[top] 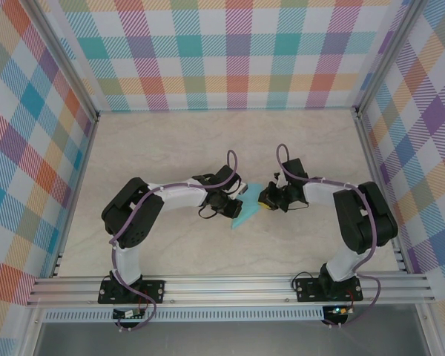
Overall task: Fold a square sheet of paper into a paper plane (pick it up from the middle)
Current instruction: Third fold the triangle at the center of the table.
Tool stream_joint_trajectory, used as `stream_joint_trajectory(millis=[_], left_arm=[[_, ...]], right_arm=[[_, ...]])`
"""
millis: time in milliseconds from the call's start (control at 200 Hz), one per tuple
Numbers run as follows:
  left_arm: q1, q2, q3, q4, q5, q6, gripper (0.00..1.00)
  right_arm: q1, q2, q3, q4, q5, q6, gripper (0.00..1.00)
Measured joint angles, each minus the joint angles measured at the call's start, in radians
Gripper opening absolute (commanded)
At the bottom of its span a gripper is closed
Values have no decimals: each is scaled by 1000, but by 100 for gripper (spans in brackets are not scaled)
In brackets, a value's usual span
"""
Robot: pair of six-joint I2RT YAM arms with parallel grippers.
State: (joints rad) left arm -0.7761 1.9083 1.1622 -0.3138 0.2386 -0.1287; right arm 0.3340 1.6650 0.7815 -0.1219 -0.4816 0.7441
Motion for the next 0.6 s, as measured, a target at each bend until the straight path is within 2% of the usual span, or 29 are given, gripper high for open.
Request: stream_joint_trajectory(millis=[260, 600], left_arm=[[0, 0, 0, -1, 0, 0, 8], [0, 0, 2, -2, 0, 3, 9]], right_arm=[[60, -16, 0, 43, -64, 14, 10], [82, 84, -5, 63, -60, 11, 9]])
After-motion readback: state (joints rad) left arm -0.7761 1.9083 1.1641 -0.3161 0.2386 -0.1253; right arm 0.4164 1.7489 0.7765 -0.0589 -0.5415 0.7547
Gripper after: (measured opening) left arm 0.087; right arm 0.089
